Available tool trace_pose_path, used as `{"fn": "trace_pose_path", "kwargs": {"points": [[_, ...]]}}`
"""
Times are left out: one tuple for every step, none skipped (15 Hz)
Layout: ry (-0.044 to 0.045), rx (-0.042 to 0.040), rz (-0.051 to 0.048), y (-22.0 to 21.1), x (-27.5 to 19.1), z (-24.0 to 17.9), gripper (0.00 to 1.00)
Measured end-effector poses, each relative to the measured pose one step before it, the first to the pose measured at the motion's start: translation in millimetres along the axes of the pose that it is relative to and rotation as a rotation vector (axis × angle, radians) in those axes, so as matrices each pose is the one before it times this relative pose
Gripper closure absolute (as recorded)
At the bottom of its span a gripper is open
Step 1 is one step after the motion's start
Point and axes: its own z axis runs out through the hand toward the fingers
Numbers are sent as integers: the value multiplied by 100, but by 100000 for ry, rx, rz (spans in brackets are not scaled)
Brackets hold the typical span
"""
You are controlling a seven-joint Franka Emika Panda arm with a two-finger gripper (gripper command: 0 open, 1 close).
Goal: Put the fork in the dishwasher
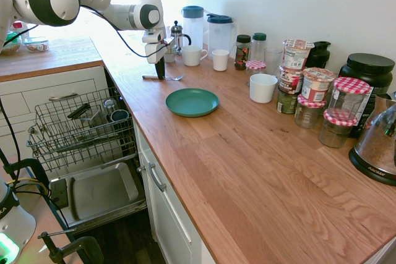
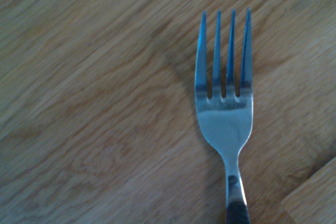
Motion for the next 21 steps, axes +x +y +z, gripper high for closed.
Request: {"fn": "trace_pose_path", "kwargs": {"points": [[-228,-159,72,18,-6,42,100],[-194,-76,-451,5,-9,10,100],[-120,9,-1066,6,-23,-17,100],[-142,171,-1474,24,-62,-124,100],[-355,446,-2044,77,-148,-352,100],[-500,899,-2233,131,-179,-651,100],[-416,1130,-2194,330,-168,-963,100],[-166,1168,-1745,544,-138,-1161,100],[285,1351,-1632,784,-128,-1393,100],[809,1494,-1899,991,-237,-1371,100],[774,1699,-2498,1280,-416,-1569,100],[844,1278,-2662,1385,-635,-1376,100],[826,1178,-2809,1611,-898,-1314,100],[718,982,-2882,1844,-1122,-1285,100],[132,401,-2442,1921,-1281,-1072,100],[-121,-134,-2260,2041,-1312,-766,100],[-191,-419,-2557,2162,-1340,-541,100],[123,-703,-2640,2292,-1350,-293,100],[418,-864,-2427,2232,-1322,-57,100],[524,-791,-2386,2054,-1348,6,100],[482,-826,-2348,1957,-1526,241,100]]}}
